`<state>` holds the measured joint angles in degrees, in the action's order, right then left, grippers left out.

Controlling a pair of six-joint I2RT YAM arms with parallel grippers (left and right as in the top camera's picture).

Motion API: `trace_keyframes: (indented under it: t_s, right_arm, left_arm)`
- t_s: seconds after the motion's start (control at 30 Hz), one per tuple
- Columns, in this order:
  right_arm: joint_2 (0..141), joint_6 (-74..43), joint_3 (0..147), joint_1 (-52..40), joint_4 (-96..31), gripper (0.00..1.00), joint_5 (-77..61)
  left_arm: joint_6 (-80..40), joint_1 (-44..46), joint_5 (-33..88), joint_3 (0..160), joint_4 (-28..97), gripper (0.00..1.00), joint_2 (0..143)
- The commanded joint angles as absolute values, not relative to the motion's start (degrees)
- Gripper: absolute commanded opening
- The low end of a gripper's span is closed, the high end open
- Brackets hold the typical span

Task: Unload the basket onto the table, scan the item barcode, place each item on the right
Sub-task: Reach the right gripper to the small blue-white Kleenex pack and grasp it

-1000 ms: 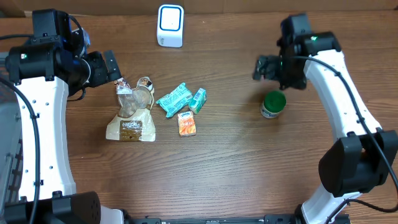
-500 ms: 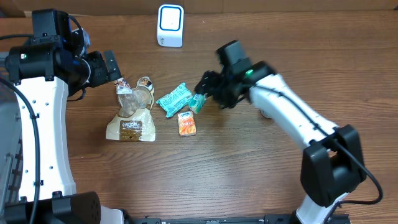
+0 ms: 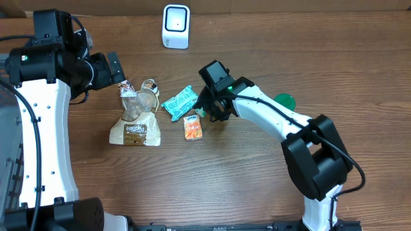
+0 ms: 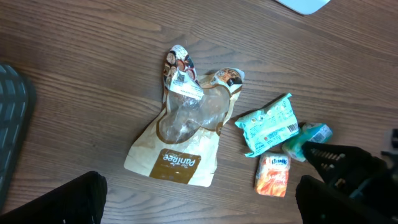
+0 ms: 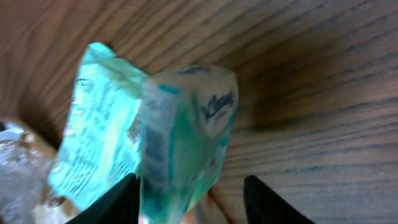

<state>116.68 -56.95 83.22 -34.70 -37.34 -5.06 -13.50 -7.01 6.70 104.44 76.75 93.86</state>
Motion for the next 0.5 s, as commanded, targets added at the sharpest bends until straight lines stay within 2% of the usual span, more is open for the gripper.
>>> trace_keyframes:
  t_s: [0.0,0.2,0.33,0.47]
  right_arm:
    - [119.0,-57.0,82.8,-34.9,-35.5,0.41,-3.9]
    - [119.8,-47.9,83.4,-34.9,-33.3,0.11,-4.0]
    - [119.1,-38.3,86.8,-34.6,-38.1,0.09,-5.0]
    - [119.0,-27.2,94.6,-34.6,-50.5,0.09,-1.7]
  left_arm:
    - [-13.1,-7.2,6.9,104.8,76.7,1.00,93.0]
    - [-13.1,-7.2,6.9,104.8,76.7,1.00,93.0]
    - [-13.1,-7.2,6.9,104.8,76.7,1.00,93.0]
    - [-13.1,-7.2,6.9,104.8,76.7,1.00,93.0]
